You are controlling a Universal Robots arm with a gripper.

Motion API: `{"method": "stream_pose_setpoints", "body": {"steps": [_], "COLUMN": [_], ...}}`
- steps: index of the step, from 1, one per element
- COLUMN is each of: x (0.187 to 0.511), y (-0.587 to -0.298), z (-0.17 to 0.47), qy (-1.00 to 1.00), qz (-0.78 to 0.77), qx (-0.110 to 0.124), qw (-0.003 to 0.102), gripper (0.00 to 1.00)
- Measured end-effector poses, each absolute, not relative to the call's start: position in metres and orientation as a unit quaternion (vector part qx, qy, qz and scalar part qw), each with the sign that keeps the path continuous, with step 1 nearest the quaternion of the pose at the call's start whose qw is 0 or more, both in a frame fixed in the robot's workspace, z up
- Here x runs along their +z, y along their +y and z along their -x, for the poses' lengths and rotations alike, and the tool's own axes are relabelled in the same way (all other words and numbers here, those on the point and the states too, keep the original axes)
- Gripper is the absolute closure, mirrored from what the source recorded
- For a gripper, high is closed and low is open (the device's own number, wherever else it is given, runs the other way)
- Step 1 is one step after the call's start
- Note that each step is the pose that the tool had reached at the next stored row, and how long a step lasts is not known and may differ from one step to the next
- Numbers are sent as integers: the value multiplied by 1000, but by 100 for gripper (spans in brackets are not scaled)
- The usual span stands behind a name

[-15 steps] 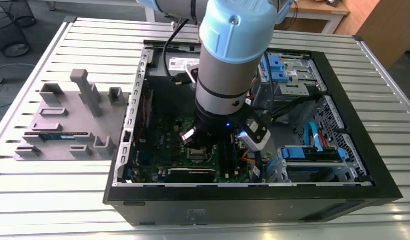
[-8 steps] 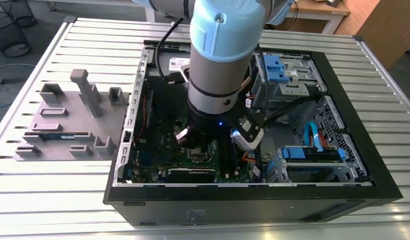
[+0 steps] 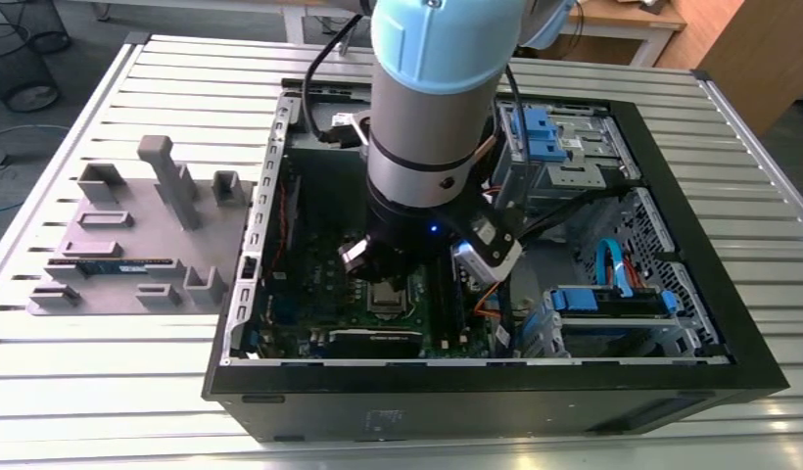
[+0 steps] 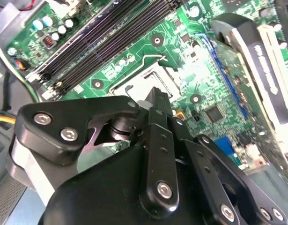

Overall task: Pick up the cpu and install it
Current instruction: 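Install the first cpu locking lever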

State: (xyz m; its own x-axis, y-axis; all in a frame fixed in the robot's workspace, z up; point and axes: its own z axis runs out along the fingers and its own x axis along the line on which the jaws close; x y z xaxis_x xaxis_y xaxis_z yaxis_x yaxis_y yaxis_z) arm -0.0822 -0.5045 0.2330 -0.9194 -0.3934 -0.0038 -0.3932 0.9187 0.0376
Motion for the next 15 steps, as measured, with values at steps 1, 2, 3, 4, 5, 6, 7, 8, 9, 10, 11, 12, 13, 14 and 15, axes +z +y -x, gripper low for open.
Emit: {"method": "stream_pose_setpoints", "body": {"steps": [1,2,3,4,5,6,7,8,9,10,11,12,13,14,15], "x": [236,239,239,239,239,239,239,239,239,239,239,239,239,239,239], "y": [-504,-504,-504,-504,-504,-504,-504,-504,-504,-504,-504,-504,-504,-504,-504], "z": [82,82,82,82,82,82,83,84,84,84,84,84,84,84,84], "qy": [-980,-980,-980,-980,-980,-980,-980,-980,-980,-980,-980,-980,-980,-980,-980], "qz": [-200,-200,-200,-200,-200,-200,-200,-200,-200,-200,-200,-200,-200,-200,-200], "qx": [-19,-19,-19,-19,-19,-19,-19,-19,-19,-19,-19,-19,-19,-19,-19], "qw": [2,2,2,2,2,2,2,2,2,2,2,2,2,2,2], "gripper": [89,89,89,89,89,89,89,89,89,89,89,89,89,89,89]}}
